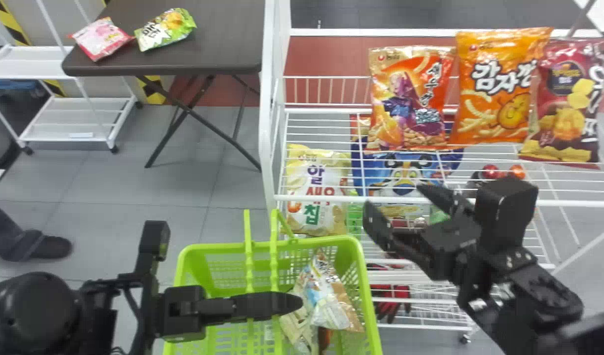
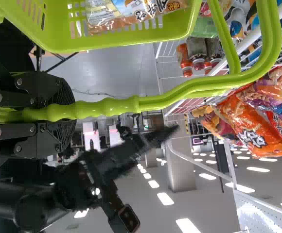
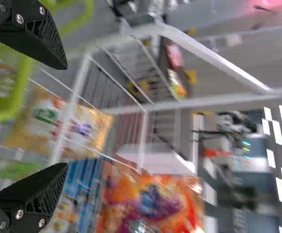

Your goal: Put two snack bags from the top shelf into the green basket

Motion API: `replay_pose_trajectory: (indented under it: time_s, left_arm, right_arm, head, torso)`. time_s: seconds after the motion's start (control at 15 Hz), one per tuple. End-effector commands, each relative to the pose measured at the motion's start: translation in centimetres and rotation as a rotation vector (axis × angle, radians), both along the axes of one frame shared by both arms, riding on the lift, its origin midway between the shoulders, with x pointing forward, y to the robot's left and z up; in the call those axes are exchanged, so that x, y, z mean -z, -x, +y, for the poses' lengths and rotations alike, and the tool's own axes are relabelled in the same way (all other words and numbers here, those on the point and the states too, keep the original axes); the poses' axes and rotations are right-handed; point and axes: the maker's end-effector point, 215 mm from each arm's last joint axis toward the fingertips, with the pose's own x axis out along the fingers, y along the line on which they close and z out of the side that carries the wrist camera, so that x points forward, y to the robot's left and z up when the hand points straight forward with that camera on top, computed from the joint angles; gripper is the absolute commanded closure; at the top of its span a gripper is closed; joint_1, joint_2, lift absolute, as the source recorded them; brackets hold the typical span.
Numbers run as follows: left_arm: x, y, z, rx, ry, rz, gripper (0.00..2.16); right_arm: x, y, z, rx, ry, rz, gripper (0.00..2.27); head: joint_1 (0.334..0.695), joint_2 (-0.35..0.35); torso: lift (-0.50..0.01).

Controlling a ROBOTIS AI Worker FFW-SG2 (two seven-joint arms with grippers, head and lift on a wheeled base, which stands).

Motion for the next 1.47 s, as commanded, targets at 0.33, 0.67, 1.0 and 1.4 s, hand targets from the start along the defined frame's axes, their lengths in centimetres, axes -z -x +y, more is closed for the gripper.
replay_pose_trajectory:
  time_s: [0.33,0.67,1.0,1.4]
  left_arm:
    - [0.3,0.4,-0.6,0.011,-0.004,0.007,2.15]
    - [0.3,0.1,-0.5,0.015,-0.018,0.0,2.15]
    - [0.2,-1.1,-1.3,0.043,-0.02,-0.008,2.15]
    - [0.1,-1.7,-1.9,0.062,-0.019,-0.01,2.15]
  right_arm:
    - [-1.7,-10.6,-3.3,0.137,0.004,-0.108,0.09]
    - [-0.8,-17.0,-6.0,0.223,0.038,-0.105,0.06]
    - [0.9,-23.1,-8.6,0.257,0.083,-0.069,0.05]
    - [3.6,-25.0,-2.7,0.132,0.146,0.015,0.19]
  head:
    - [0.695,-0.07]
    - [0.695,-0.093]
    - [0.695,-0.118]
    - [0.695,-0.117]
  torso:
    - [-0.001]
    - [-0.001]
    - [-0.001]
    - [-0.001]
